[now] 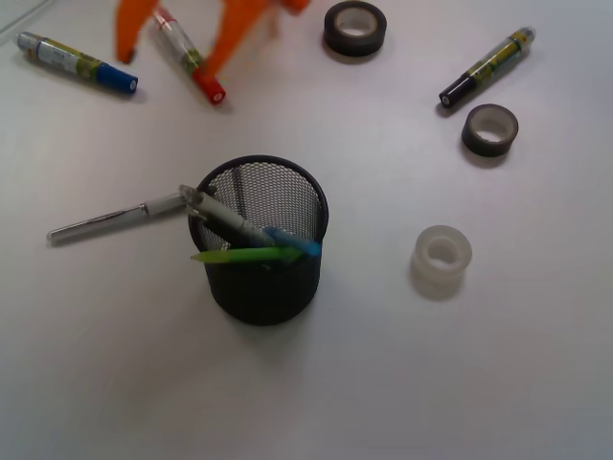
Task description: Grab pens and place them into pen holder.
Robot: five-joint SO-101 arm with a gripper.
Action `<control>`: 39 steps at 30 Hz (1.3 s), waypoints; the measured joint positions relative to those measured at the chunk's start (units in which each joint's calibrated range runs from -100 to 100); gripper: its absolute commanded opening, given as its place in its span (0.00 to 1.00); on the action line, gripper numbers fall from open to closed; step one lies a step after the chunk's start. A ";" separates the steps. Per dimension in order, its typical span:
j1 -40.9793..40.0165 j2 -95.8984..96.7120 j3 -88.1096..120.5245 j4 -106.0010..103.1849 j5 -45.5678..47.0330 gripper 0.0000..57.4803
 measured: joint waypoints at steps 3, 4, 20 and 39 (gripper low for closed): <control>3.03 -4.01 3.59 7.86 -2.98 0.34; 3.48 -4.62 5.21 8.55 -3.08 0.34; 9.47 -0.09 19.32 8.29 15.68 0.34; 13.10 20.73 -19.86 46.83 28.82 0.34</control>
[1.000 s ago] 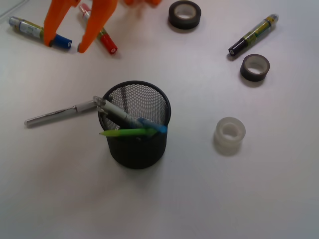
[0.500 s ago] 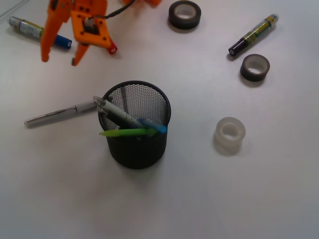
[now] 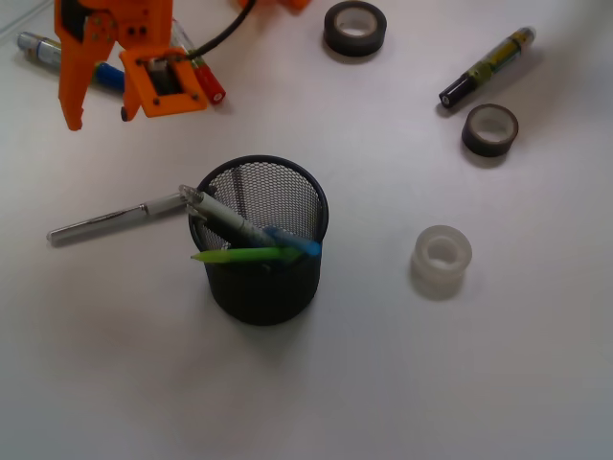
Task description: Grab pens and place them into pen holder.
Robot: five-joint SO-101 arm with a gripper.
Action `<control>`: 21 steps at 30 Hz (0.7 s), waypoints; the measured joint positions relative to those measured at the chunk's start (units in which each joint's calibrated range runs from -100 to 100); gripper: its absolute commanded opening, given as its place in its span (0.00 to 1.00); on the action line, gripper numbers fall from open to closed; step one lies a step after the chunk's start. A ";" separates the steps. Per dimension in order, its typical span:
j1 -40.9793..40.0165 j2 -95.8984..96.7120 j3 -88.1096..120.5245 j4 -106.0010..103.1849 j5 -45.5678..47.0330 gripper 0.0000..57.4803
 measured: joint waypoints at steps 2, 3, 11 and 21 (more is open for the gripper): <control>-0.81 0.00 -0.90 0.09 -1.12 0.34; -1.18 0.00 -1.08 0.09 -1.76 0.34; -5.40 0.09 -1.08 0.43 -6.84 0.34; -11.91 0.96 -1.08 0.95 -8.40 0.34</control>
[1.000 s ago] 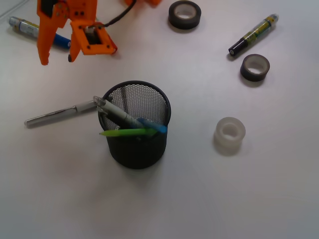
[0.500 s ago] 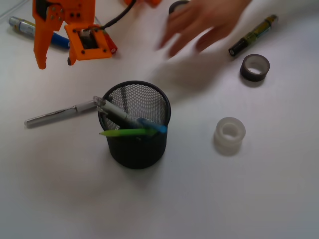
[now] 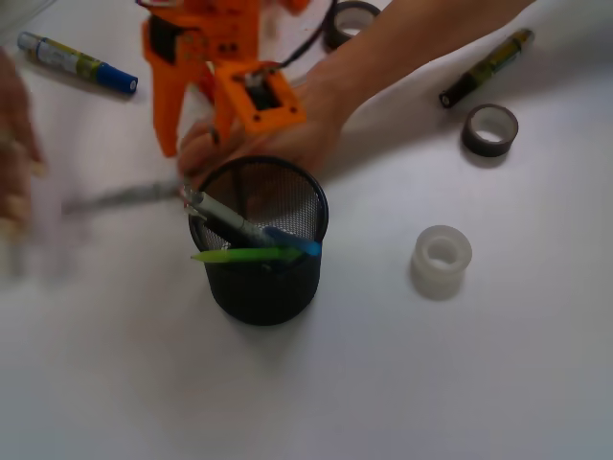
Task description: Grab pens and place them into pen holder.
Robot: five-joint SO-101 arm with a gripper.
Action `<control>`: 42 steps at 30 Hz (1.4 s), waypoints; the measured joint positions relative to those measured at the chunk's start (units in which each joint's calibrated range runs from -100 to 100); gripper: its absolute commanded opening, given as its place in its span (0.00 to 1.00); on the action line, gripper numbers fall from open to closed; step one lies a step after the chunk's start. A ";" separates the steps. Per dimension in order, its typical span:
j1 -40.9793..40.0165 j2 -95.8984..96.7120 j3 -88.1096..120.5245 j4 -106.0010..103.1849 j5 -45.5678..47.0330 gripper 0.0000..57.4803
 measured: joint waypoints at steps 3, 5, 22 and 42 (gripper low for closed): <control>1.41 0.00 0.00 -1.04 -0.29 0.34; 1.48 0.00 0.00 -1.04 0.05 0.34; 2.22 0.00 -0.45 5.18 -17.63 0.34; 0.15 4.18 7.37 2.25 -39.56 0.34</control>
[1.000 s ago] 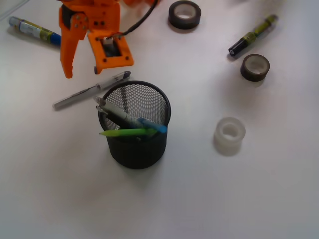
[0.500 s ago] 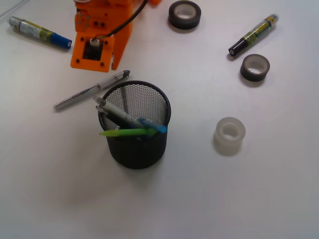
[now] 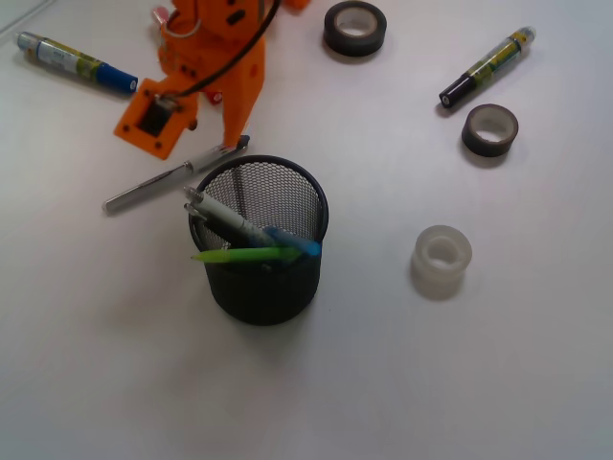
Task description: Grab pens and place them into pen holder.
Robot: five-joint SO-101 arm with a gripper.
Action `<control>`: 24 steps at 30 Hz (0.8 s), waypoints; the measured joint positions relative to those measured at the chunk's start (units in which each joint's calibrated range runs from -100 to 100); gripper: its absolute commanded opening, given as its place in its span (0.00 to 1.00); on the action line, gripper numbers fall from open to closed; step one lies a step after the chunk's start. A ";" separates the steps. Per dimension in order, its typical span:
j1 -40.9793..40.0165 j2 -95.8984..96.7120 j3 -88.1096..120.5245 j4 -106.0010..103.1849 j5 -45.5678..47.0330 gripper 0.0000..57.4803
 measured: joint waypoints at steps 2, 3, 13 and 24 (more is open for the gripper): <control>0.22 2.09 0.00 -2.68 -0.05 0.34; 0.07 3.22 0.00 -4.06 -0.05 0.34; 4.14 9.32 0.00 -13.13 -0.05 0.34; 7.40 14.55 -0.54 -20.91 -0.05 0.01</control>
